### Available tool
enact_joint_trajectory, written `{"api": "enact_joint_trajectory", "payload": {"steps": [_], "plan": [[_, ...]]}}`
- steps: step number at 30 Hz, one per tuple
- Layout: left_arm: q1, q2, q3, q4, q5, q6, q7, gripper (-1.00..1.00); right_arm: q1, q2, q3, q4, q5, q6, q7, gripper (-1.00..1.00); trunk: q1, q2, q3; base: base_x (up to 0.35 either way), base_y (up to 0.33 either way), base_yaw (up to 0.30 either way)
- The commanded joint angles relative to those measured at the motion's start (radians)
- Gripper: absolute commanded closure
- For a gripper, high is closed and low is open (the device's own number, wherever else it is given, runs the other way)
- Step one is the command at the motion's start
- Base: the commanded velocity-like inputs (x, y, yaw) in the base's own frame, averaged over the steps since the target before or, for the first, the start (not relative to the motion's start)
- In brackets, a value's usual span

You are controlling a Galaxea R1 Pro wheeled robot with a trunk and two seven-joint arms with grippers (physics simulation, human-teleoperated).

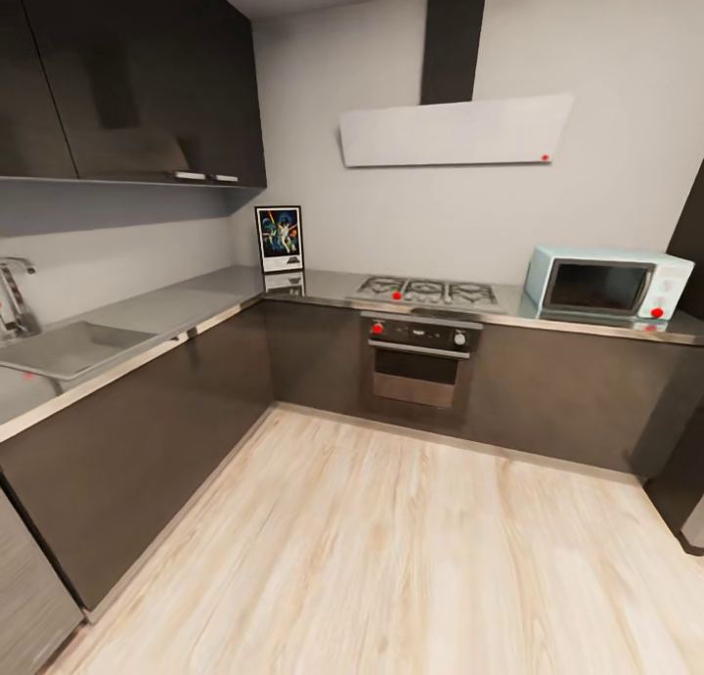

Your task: Pick up the poster from the kitchen countertop and hang it on one of the wall nails in the kitchen.

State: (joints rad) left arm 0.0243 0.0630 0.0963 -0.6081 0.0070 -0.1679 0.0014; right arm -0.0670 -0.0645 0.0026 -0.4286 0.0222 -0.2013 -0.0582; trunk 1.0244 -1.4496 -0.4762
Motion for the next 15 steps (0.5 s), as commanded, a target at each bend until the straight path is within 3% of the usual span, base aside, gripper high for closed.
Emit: {"api": "enact_joint_trajectory", "payload": {"steps": [1, 15], "plan": [[0.0, 0.0, 0.0, -0.001, 0.001, -0.002, 0.0, -1.0, 0.0, 0.0, 0.0, 0.001, 0.002, -0.003, -0.003, -1.0, 0.001, 0.0, -0.001, 0.335, 0.081, 0.0], [0.0, 0.0, 0.0, -0.001, 0.001, -0.002, -0.001, -1.0, 0.0, 0.0, 0.001, 0.001, 0.002, -0.003, -0.003, -1.0, 0.001, 0.0, -0.001, 0.336, 0.076, 0.0]]}}
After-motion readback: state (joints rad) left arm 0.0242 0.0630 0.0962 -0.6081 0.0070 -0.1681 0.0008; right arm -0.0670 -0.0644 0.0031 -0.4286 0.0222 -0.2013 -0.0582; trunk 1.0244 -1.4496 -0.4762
